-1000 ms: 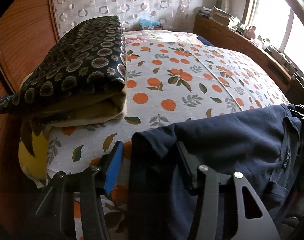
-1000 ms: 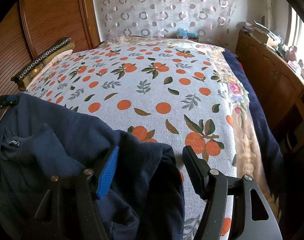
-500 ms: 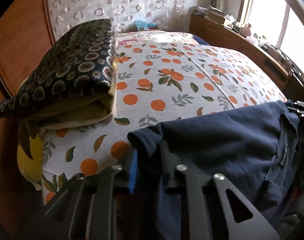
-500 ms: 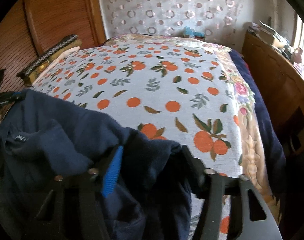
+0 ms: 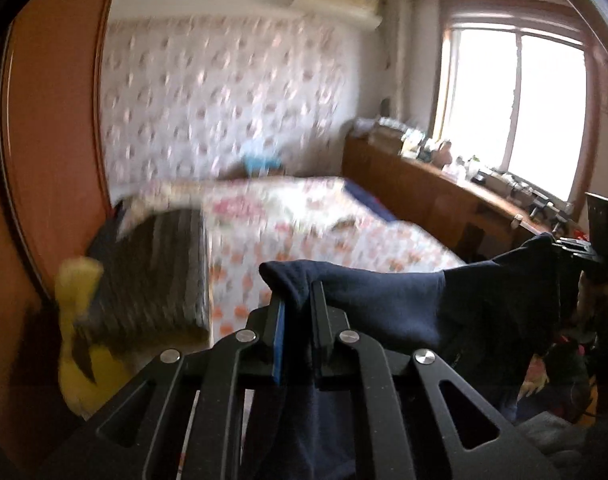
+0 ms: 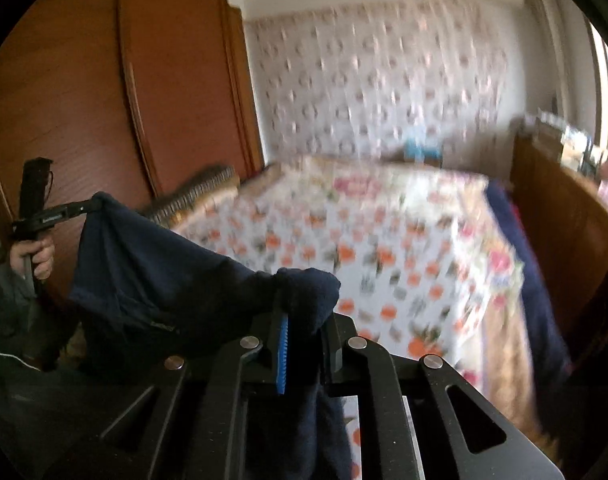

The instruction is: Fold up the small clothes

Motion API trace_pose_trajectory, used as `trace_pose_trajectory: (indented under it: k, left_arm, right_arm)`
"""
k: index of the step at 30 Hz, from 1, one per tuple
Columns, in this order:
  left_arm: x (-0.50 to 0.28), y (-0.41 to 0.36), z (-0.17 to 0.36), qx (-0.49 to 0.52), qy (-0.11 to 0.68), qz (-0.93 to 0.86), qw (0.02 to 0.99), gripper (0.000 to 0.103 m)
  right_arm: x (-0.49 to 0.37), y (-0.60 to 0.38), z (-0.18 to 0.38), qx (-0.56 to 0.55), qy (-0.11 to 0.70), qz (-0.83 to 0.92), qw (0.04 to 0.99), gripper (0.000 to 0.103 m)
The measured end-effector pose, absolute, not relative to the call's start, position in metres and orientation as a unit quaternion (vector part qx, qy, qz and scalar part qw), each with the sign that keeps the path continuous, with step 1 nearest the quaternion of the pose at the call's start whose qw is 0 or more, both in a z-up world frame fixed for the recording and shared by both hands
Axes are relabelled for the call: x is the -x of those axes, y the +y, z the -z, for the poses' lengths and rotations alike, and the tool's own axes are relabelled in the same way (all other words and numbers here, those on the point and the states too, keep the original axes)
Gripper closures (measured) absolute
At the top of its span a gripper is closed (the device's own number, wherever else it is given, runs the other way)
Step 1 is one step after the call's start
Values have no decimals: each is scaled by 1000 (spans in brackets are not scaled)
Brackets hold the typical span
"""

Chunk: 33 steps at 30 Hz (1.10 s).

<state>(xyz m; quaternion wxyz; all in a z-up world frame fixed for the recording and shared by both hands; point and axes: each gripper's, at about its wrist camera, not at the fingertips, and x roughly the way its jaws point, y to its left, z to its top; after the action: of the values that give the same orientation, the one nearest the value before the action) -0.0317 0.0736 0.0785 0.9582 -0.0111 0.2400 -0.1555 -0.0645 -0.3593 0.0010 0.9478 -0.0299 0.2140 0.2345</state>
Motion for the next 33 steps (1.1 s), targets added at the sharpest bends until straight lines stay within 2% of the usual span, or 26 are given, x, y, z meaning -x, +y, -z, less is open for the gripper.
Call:
trace_pose_trajectory:
  k: [6, 11, 15, 22, 33]
  left_arm:
    - [63, 70, -181, -10, 140, 165, 976, 92]
    - [80, 77, -235, -18, 68, 150, 986, 92]
    - [90, 84, -260, -18, 30, 144, 989, 92]
    - [93, 85, -262, -30, 16, 135, 990, 92]
    - [52, 77, -252, -29, 43, 127, 991, 92]
  right_arm:
    - [128, -370, -108, 58, 99, -235, 965, 91]
    - [162, -375, -187, 93, 23, -210, 973, 91]
    - [178, -380, -226, 108, -10, -189, 976, 91]
    - [188, -392, -243, 113, -20, -160, 980, 91]
    - [178, -349, -238, 125, 13, -135, 983, 91]
